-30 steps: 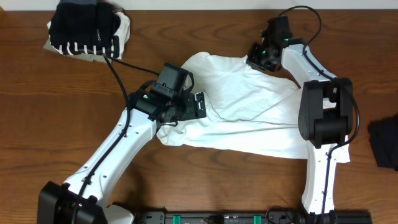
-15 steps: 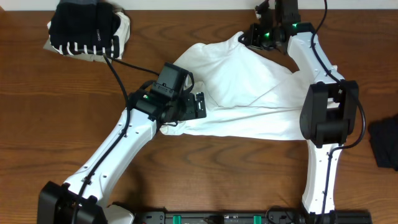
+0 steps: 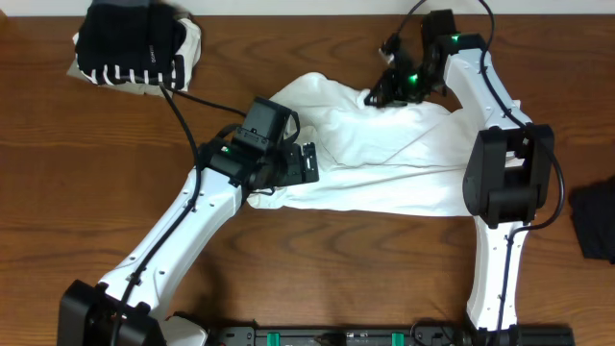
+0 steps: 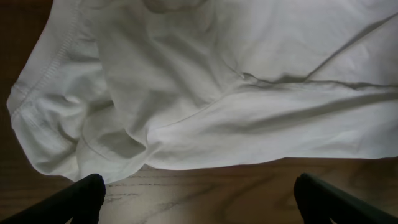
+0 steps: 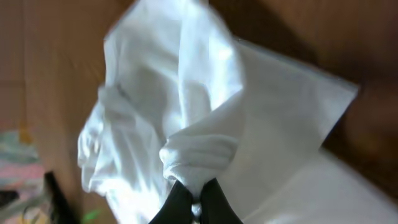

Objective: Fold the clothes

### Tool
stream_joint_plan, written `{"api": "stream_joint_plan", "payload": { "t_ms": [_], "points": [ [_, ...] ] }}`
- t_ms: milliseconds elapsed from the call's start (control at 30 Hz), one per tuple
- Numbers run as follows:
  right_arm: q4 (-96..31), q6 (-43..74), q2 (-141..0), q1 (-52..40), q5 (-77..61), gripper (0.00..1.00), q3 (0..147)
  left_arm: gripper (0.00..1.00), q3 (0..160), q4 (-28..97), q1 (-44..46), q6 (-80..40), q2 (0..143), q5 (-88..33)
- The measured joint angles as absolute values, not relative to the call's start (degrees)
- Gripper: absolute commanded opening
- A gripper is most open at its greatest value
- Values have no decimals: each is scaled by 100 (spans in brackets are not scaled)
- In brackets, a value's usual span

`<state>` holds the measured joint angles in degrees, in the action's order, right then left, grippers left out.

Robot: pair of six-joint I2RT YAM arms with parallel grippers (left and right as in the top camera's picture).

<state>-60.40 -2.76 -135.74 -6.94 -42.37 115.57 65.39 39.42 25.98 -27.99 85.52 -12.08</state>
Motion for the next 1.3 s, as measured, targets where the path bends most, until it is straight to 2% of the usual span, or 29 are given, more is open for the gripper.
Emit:
{"api": "stream_joint_plan", "payload": {
  "t_ms": [67, 200, 467, 700, 900, 1000, 1100, 1200, 1233, 1300],
  "points": [
    [-6368, -360, -13574, -716, -4167, 10, 11559, 99, 6539, 3942, 2598, -2799, 8552, -1208],
    [-6737, -449, -13574, -777, -3872, 13, 11559, 99, 6539, 3944, 2598, -2799, 8552, -1210],
    [-6504, -207, -13574, -816, -3621, 17, 11579, 99, 6536, 3944, 2598, -2799, 8552, -1210],
    [-6847, -134, -13574, -947, -3577, 19, 11618, 99, 6536, 3868, 2598, -2799, 8552, -1208],
    [-7561, -648, -13574, -1428, -3487, 18, 11620, 99, 6536, 3846, 2598, -2799, 8552, -1210],
    [-7575, -633, -13574, -1662, -3162, 13, 11620, 99, 6536, 3846, 2598, -2799, 8552, -1210],
    [-7395, -336, -13574, -1739, -2722, 13, 11620, 99, 6539, 3844, 2598, -2799, 8552, -1210],
    [-7032, -21, -13561, -1684, -2362, 23, 11622, 99, 6539, 3844, 2598, -2799, 8552, -1210],
    [-6877, 67, -13535, -1645, -2285, 32, 11620, 99, 6536, 3841, 2598, -2799, 8552, -1210],
    [-6580, 276, -13454, -1570, -2178, 68, 11620, 99, 6539, 3841, 2598, -2799, 8552, -1210]
  ]
}}
